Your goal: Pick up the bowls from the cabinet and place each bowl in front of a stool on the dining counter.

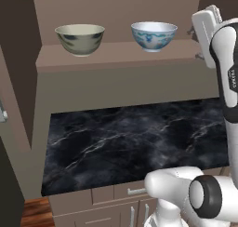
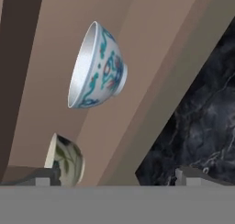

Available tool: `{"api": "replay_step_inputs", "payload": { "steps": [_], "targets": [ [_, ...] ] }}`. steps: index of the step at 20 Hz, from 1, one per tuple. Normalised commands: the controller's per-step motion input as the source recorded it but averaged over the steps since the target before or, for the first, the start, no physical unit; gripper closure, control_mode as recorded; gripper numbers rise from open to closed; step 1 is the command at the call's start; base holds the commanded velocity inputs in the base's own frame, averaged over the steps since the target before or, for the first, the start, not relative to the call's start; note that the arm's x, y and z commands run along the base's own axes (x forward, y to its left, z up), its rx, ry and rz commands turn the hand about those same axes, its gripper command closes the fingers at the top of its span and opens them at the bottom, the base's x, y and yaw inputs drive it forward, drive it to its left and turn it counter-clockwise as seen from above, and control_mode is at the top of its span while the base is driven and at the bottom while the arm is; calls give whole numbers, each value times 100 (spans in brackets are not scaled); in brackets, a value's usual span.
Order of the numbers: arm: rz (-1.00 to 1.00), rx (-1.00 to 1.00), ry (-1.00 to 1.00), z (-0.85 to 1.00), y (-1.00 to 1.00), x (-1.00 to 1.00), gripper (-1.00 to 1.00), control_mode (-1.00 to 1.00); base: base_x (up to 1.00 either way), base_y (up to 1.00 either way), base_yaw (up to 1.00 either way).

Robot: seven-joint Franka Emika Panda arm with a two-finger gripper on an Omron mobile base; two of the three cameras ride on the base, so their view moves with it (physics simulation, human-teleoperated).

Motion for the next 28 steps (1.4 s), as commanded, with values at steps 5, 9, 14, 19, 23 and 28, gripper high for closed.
{"api": "replay_step_inputs", "payload": {
  "steps": [5, 9, 14, 19, 23, 28],
  "targets": [
    [0, 0, 0, 0, 0, 55, -100, -100, 0, 0, 0],
    [0, 0, 0, 0, 0, 57, -100, -100, 0, 0, 0],
    [0, 0, 0, -1, 0, 42, -100, -100, 0, 0, 0],
    [0, 0, 0, 0, 2, 26, -100, -100, 0, 0, 0],
    [0, 0, 0, -2, 0, 33, -100, -100, 0, 0, 0],
    [0, 0, 0, -6, 0, 30, -100, -100, 0, 0, 0]
  ]
}}
